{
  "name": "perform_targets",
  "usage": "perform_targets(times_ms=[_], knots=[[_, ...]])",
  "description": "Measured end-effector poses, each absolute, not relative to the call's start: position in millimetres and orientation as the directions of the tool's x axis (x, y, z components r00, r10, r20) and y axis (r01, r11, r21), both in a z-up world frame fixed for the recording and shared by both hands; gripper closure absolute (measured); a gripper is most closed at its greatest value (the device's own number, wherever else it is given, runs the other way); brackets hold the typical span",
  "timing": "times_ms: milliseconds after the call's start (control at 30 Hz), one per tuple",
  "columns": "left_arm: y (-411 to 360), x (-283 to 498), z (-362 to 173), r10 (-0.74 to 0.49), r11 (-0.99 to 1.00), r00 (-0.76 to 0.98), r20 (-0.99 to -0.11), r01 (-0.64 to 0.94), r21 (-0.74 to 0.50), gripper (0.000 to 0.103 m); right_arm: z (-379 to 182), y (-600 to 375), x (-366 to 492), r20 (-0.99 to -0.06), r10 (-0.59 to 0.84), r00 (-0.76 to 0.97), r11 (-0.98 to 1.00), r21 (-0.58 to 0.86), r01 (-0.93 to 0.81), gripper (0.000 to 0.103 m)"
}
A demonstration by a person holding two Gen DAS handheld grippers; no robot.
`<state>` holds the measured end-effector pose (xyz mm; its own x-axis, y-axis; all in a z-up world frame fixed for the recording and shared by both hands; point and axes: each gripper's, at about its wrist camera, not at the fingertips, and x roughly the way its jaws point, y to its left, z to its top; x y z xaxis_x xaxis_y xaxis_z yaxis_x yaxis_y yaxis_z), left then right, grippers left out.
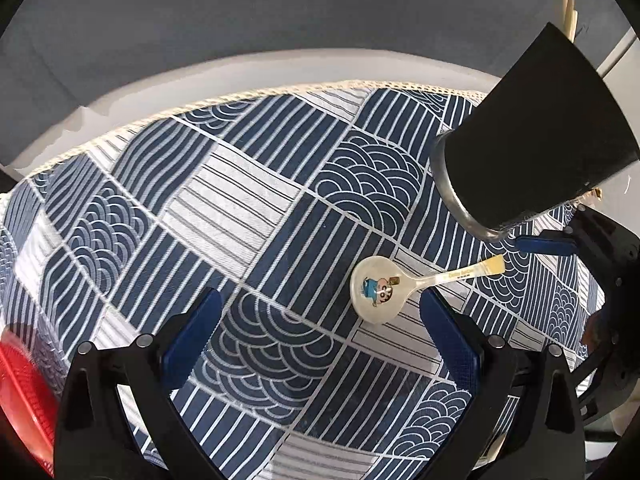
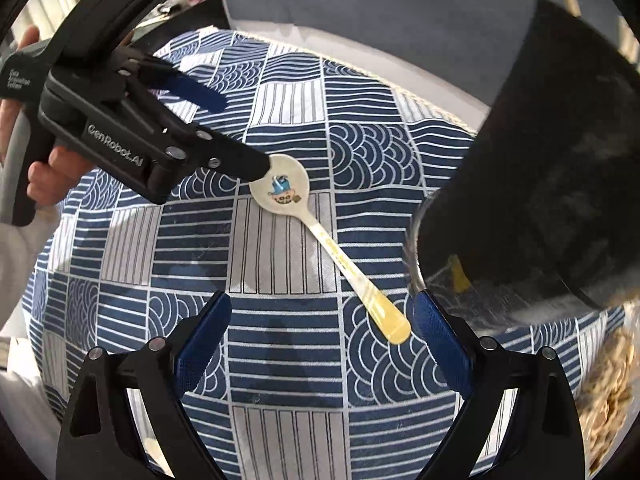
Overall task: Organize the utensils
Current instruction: 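Close the right tool on the yellow spoon handle while the left tool pinches its bowl, then lift the cartoon spoon with both tools and carry it over the black cup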
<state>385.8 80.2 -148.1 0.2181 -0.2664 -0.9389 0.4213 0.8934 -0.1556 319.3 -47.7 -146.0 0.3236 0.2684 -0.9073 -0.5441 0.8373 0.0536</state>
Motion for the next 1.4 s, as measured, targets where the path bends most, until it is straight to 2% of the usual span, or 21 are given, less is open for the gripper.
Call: perform_targets(times_ms=[100, 200, 267, 333, 400, 467, 533, 600, 700, 933, 1400], knots=[[77, 389, -155, -0.266, 0.887, 0.206, -0.942, 0.435, -0.156, 0.007, -150, -46, 328, -0.906, 0.284, 0.315, 0.836, 0.074, -0.543, 0.019], [74, 391, -160, -0.273, 0.879, 0.192, -0.943, 0.447, -0.163, 0.022, -156, -43, 333, -0.909, 0.294, 0.296, 0.827, 0.087, -0.555, 0.029], [71, 390, -163, -0.269, 0.873, 0.180, -0.946, 0.460, -0.161, 0.044, -160, -39, 335, -0.912, 0.295, 0.286, 0.817, 0.085, -0.571, 0.034], [65, 390, -167, -0.271, 0.867, 0.174, -0.947, 0.471, -0.162, 0.046, -163, -34, 336, -0.914, 0.296, 0.279, 0.806, 0.082, -0.586, 0.037], [61, 388, -167, -0.265, 0.861, 0.182, -0.947, 0.486, -0.148, 0.053, -166, -28, 338, -0.917, 0.292, 0.273, 0.795, 0.074, -0.602, 0.040], [57, 386, -167, -0.266, 0.853, 0.180, -0.947, 0.502, -0.144, 0.077, -169, -23, 339, -0.917, 0.279, 0.286, 0.786, 0.047, -0.617, 0.043], [54, 385, -168, -0.284, 0.844, 0.158, -0.946, 0.509, -0.168, 0.090, -169, -21, 338, -0.918, 0.263, 0.295, 0.785, 0.027, -0.618, 0.048], [52, 382, -168, -0.295, 0.841, 0.155, -0.943, 0.510, -0.179, 0.091, -167, -20, 337, -0.921, 0.263, 0.288, 0.780, 0.027, -0.625, 0.073], [49, 374, -167, -0.306, 0.838, 0.161, -0.938, 0.513, -0.185, 0.093, -167, -22, 330, -0.924, 0.285, 0.254, 0.777, 0.068, -0.625, 0.091], [46, 342, -158, -0.349, 0.814, 0.166, -0.923, 0.542, -0.210, 0.098, -166, -37, 297, -0.905, 0.373, 0.206, 0.805, 0.205, -0.557, 0.092], [53, 282, -109, -0.342, 0.814, 0.236, -0.909, 0.557, -0.161, 0.098, -134, -42, 243, -0.877, 0.417, 0.238, 0.788, 0.218, -0.576, 0.094]])
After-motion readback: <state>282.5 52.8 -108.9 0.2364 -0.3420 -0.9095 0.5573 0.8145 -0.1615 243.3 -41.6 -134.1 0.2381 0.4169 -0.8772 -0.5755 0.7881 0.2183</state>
